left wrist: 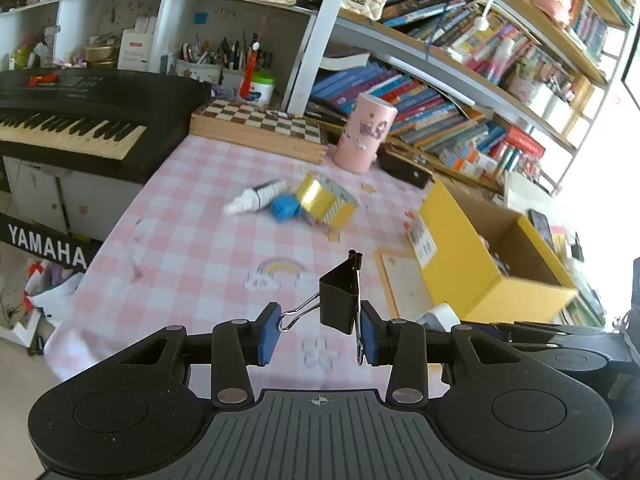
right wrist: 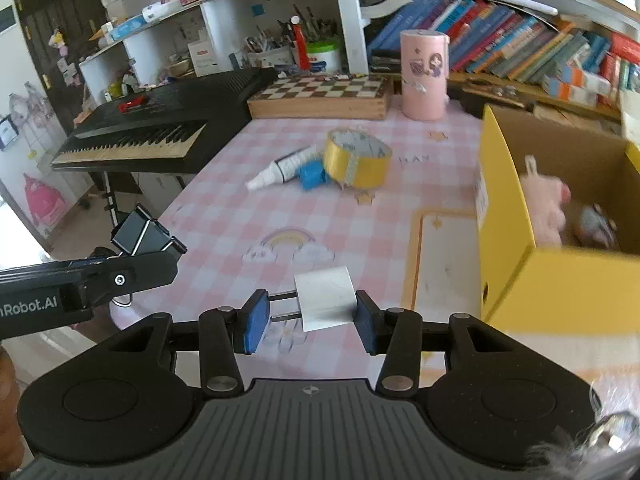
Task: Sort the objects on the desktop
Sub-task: 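Lift and carry the clip and plug toward the yellow box with both tools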
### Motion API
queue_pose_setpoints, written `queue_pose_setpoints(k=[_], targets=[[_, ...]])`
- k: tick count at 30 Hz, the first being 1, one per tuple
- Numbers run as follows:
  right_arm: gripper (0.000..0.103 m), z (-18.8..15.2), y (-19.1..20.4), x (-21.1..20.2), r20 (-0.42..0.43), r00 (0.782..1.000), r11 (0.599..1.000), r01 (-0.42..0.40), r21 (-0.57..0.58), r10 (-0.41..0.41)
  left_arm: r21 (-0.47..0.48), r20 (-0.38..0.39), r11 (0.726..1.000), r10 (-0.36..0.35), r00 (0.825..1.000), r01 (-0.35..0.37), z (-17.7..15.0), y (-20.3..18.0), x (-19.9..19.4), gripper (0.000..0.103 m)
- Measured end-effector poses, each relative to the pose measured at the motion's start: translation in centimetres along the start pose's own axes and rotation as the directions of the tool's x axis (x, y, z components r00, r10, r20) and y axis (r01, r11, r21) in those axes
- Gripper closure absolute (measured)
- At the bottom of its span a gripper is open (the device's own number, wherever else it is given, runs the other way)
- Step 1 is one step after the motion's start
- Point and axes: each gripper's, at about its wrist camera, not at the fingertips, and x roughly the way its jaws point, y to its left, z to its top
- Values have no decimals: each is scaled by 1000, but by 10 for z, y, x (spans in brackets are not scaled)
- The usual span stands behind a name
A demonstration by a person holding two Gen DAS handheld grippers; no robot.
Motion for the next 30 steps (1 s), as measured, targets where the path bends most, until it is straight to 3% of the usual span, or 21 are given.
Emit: queue_pose_setpoints(k=[5, 15, 30], targets=[[60, -34, 12, -23, -5, 1000, 999, 29, 44, -29, 25, -18, 1000, -17, 1000, 18, -23, 1, -24, 64], [60, -79, -1, -66, 7, 992, 974, 125, 187, -129, 87, -93, 986, -136, 986, 144, -45, -21, -31, 64], [60, -108, -70, -102, -5, 964, 897, 251, 363, -267, 227, -220, 923, -261, 940, 310, -50, -102, 16, 64]])
